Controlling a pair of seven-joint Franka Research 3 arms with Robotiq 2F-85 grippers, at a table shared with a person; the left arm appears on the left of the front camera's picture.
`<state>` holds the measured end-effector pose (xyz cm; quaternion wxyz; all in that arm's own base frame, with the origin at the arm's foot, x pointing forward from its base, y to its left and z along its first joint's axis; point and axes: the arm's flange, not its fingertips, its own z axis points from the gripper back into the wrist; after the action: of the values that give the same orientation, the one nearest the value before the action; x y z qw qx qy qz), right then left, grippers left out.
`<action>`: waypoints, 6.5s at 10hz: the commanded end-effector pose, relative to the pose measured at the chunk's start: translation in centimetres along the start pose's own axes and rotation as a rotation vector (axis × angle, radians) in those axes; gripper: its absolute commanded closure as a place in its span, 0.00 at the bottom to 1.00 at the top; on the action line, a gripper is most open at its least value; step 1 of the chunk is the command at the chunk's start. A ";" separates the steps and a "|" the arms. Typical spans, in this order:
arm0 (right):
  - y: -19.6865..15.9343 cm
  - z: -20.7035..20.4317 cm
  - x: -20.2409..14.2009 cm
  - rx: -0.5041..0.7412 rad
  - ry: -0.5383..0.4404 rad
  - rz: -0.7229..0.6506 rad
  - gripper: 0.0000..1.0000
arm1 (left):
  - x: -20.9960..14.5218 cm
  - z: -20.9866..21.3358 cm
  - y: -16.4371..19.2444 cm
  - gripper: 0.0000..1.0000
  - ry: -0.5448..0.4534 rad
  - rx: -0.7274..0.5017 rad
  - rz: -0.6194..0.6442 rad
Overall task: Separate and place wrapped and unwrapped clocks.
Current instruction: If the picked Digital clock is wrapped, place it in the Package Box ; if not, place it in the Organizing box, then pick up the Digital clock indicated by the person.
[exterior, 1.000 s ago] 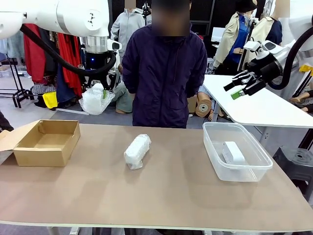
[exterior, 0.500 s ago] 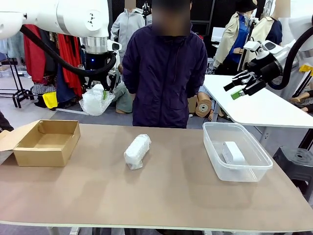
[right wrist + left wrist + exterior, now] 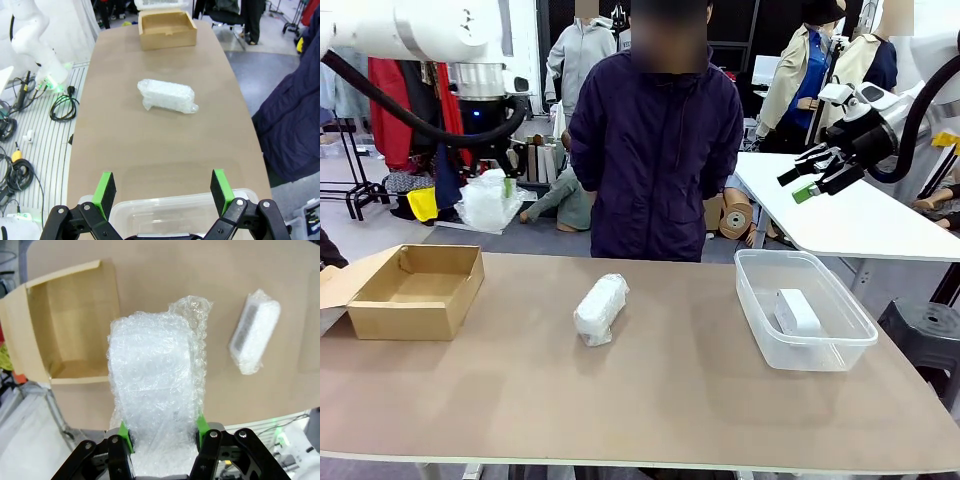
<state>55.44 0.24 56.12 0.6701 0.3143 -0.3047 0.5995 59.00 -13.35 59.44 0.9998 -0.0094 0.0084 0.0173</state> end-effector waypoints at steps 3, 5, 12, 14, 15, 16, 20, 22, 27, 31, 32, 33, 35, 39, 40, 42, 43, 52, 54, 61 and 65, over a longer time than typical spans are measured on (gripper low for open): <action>0.2 0.1 0.2 -0.002 0.000 0.006 0.00 | 0.2 -2.4 4.9 1.00 0.029 0.049 -0.010; 0.2 0.1 0.2 -0.002 0.000 0.006 0.00 | 0.3 -4.9 7.4 1.00 0.026 0.108 0.058; 0.2 0.1 0.2 -0.002 0.000 0.006 0.00 | 0.5 -9.2 12.6 1.00 -0.083 0.170 0.030; 0.2 0.1 0.2 -0.002 0.000 0.006 0.00 | 1.8 -10.3 13.0 1.00 -0.074 0.180 0.031; 0.2 0.1 0.2 -0.002 0.000 0.006 0.00 | 1.8 -10.3 13.0 1.00 -0.074 0.180 0.031; 0.2 0.1 0.2 -0.002 0.000 0.006 0.00 | 1.8 -10.3 13.0 1.00 -0.074 0.180 0.031; 0.2 0.1 0.2 -0.002 0.000 0.006 0.00 | 1.3 -11.6 13.0 1.00 -0.058 0.155 0.002; 0.2 0.1 0.2 -0.002 0.000 0.006 0.00 | 0.8 -13.3 13.5 1.00 -0.063 0.145 0.006; 0.2 0.1 0.2 -0.002 0.000 0.006 0.00 | 0.9 -17.5 15.7 1.00 -0.091 0.147 0.007; 0.2 0.1 0.2 -0.002 0.000 0.006 0.00 | 1.2 -19.6 16.8 1.00 -0.084 0.163 0.000; 0.2 0.1 0.2 -0.002 0.000 0.006 0.00 | 1.5 -20.1 17.3 1.00 -0.078 0.171 0.002; 0.2 0.1 0.2 -0.002 0.000 0.006 0.00 | 1.7 -20.6 17.7 1.00 -0.072 0.170 0.005; 0.2 0.1 0.2 -0.002 0.000 0.006 0.00 | 1.9 -21.2 18.1 1.00 -0.070 0.169 0.008; 0.2 0.1 0.2 -0.002 0.000 0.006 0.00 | 2.2 -22.0 19.1 1.00 -0.065 0.153 0.000; 0.2 0.1 0.2 -0.002 0.000 0.006 0.00 | 2.4 -22.2 19.3 1.00 -0.064 0.154 -0.003; 0.2 0.1 0.2 -0.002 0.000 0.006 0.00 | 2.6 -22.4 19.6 0.95 -0.062 0.147 0.003; 0.2 0.1 0.2 -0.002 0.000 0.006 0.00 | 2.7 -22.5 19.6 0.76 -0.058 0.142 -0.004; 0.2 0.1 0.2 -0.002 0.000 0.006 0.00 | 2.3 -19.0 18.5 0.00 -0.121 0.061 -0.026; 0.2 0.1 0.2 -0.002 0.000 0.006 0.00 | 2.0 -17.1 18.1 0.00 -0.158 0.052 -0.036; 0.2 0.1 0.2 -0.002 0.000 0.006 0.00 | 2.3 -16.5 17.7 0.00 -0.157 0.067 -0.016; 0.2 0.1 0.2 -0.002 0.000 0.006 0.00 | 1.8 -15.5 16.8 0.00 -0.160 0.061 -0.223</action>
<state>55.44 0.24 56.13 0.6701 0.3143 -0.3047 0.5994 60.34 3.43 42.74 0.9967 0.0242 -0.0648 -0.0432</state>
